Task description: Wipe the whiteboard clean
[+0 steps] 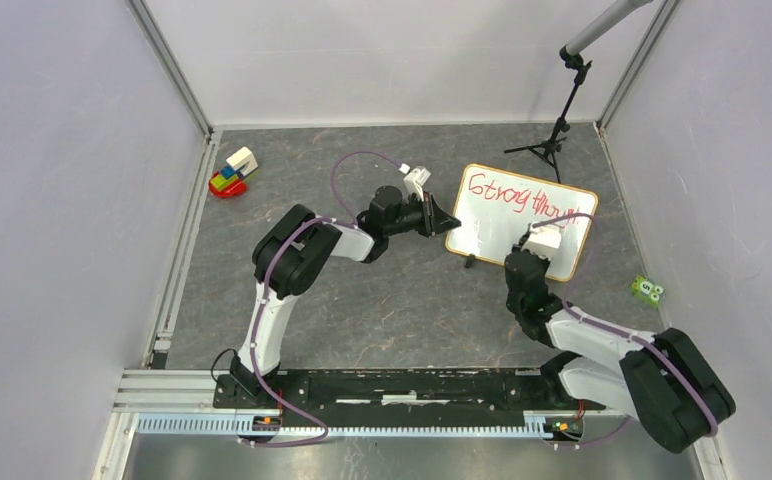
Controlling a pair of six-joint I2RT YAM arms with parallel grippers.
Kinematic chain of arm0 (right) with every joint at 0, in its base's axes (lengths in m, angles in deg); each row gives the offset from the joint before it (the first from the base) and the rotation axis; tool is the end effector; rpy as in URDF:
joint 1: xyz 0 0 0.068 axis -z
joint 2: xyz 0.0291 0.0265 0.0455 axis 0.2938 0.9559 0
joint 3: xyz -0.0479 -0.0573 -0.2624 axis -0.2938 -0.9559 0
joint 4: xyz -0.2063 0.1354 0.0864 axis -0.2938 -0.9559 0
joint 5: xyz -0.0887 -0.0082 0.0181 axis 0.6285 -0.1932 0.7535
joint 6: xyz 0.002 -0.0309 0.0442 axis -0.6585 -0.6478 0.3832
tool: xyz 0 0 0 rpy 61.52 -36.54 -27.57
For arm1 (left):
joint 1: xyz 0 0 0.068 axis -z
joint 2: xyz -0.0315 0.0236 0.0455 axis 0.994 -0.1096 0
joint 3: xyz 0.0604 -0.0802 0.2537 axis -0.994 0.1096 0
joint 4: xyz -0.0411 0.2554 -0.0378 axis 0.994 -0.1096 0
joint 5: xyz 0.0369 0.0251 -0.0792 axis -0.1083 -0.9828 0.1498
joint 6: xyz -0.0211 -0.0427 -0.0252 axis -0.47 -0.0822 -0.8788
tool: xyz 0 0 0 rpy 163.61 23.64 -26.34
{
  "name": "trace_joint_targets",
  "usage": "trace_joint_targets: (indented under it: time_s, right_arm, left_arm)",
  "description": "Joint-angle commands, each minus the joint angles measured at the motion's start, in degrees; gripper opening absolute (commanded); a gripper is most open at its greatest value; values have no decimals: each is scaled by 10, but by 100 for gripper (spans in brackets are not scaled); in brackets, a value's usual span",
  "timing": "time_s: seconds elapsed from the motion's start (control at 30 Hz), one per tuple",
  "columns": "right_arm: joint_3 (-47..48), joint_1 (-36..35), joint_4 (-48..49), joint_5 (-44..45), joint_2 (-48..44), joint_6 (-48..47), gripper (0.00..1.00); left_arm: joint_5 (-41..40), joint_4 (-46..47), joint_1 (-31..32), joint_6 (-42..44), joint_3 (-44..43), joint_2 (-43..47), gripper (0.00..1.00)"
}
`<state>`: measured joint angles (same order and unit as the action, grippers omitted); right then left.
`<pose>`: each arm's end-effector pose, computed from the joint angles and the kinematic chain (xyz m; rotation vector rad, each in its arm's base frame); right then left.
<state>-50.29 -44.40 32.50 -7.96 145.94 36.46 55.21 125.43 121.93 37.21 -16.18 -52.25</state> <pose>0.1806 0.0642 0.1565 0.4089 1.8254 -0.2225 0.3504 -0.2972 0.1324 0.3984 1.8884 -1.3629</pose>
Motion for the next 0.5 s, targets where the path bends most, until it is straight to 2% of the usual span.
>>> trace_joint_targets:
  time_s: [0.0,0.13,0.27,0.47]
  right_arm:
    - [42,-43,44,-31,40,12,3]
    - [48,-45,57,-25,60,23,3]
    - [47,-38,45,31,47,18,3]
    - [21,41,-15,77,5,51,1]
  left_arm:
    - [-32,-15,-1,25,-2,17,2]
    - [-33,-16,-1,28,1,20,2]
    - [-34,-16,-1,29,4,22,2]
    - [-37,-21,-1,33,4,24,2]
